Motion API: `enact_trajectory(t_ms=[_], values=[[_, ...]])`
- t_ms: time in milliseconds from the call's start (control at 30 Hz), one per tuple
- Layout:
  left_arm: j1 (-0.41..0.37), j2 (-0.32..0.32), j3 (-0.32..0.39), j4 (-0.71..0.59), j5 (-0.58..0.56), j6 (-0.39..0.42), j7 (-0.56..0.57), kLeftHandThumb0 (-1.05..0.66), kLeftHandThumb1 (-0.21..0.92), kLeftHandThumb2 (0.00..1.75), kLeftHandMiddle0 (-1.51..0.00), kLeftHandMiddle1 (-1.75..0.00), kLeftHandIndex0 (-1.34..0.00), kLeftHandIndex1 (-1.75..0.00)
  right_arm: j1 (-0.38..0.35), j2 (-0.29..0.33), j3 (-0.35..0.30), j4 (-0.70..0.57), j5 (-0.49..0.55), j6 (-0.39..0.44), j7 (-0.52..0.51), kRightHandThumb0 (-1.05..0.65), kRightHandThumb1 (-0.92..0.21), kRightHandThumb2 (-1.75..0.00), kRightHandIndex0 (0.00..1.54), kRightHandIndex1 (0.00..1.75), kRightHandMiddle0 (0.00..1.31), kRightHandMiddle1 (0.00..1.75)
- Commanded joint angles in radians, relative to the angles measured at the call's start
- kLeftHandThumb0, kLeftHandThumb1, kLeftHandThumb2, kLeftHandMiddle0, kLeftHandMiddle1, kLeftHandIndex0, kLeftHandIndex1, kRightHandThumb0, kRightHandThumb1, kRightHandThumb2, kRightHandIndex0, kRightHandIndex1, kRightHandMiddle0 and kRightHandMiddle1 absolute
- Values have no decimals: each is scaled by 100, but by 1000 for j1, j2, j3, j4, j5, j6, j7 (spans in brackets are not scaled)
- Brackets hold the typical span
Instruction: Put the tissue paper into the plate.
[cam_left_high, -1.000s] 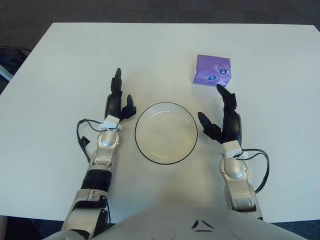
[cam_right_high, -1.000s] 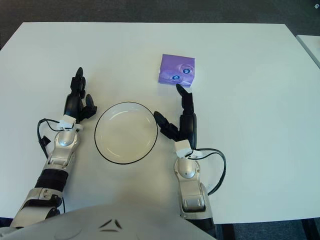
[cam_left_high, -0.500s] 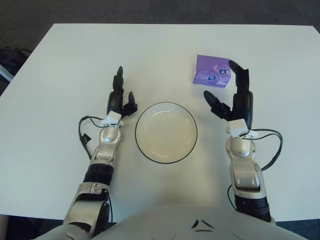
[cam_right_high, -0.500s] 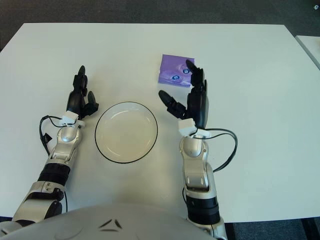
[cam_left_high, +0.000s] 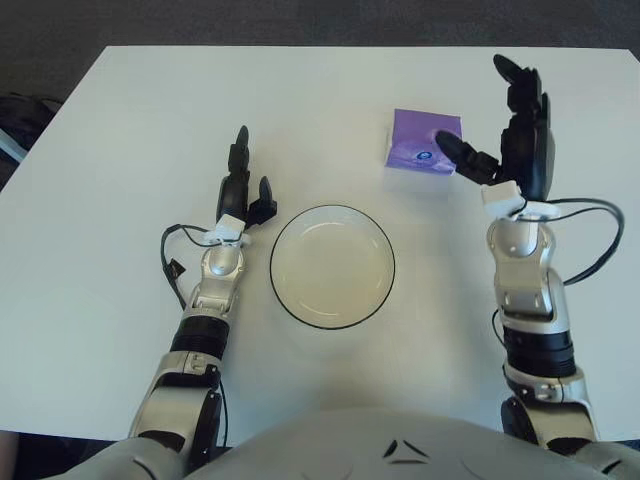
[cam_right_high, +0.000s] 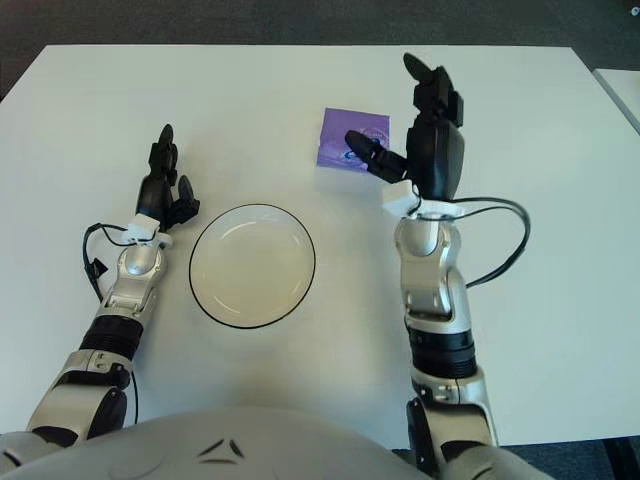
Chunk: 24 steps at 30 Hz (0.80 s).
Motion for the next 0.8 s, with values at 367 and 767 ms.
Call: enact_trajectory(t_ms=[367,767], values=[[107,-41,-27,152,20,-34,16,-82,92,93,-12,0,0,-21,-301,-193,34,128,-27,51,173,-78,-92,-55,14,17,0,57],[103,-32,-26,165,19,-33,11,-81,92,91,-12,0,0,-21,-397,-288,88,178,-20,48,329,-76,-92,-55,12,15,0,59]])
